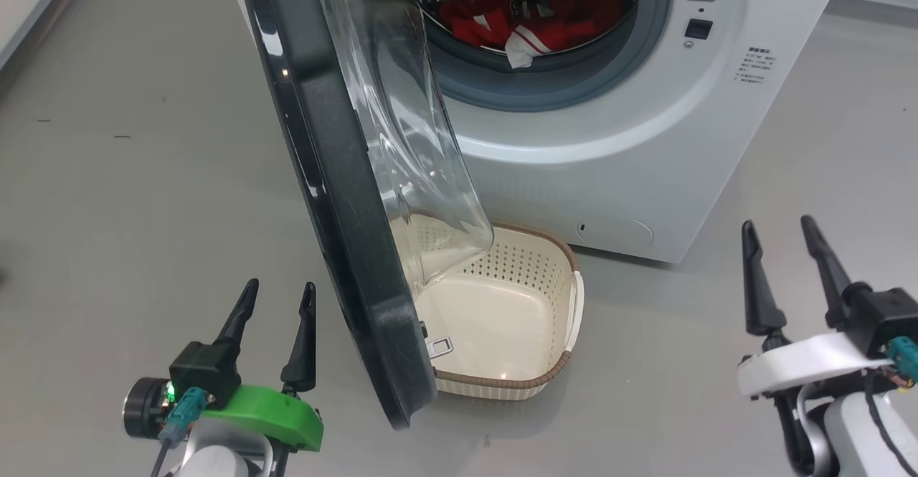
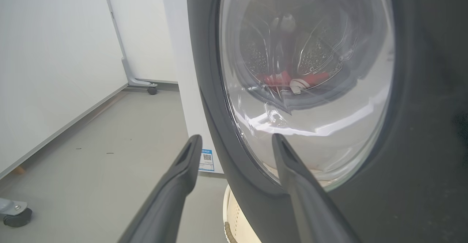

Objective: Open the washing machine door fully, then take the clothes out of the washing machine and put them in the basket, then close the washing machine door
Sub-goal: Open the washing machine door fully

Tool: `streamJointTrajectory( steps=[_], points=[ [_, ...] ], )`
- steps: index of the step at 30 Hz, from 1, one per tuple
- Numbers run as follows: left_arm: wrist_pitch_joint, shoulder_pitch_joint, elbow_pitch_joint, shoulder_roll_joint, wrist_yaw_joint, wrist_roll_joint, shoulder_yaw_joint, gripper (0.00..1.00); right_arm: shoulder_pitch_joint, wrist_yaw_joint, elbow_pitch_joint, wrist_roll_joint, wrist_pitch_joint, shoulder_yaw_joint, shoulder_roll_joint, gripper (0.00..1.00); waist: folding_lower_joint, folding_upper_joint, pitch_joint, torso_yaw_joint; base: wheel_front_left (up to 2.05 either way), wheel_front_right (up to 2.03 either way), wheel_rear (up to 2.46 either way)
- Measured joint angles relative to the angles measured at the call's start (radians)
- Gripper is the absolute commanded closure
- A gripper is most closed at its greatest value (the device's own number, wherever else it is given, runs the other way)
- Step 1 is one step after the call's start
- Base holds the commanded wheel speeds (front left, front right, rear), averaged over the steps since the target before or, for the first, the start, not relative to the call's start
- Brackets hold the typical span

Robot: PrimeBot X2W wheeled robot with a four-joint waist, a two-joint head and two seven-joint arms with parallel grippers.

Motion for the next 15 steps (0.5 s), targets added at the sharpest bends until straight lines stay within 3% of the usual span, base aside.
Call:
streamJointTrajectory(
  steps=[7,15],
  points=[
    [0.0,0.001,0.002,0.0,0.006,0.0,0.001,0.0,0.057,-0.001,-0.008,-0.038,0.0,0.006,0.066,0.0,0.0,0.0,-0.006,0.001,0.0,0.0,0.0],
    [0.0,0.001,0.009,0.0,0.008,0.0,0.002,0.0,0.09,0.001,-0.003,-0.08,0.0,0.015,0.09,0.0,0.0,0.0,-0.015,0.0,0.0,0.0,0.0]
  ],
)
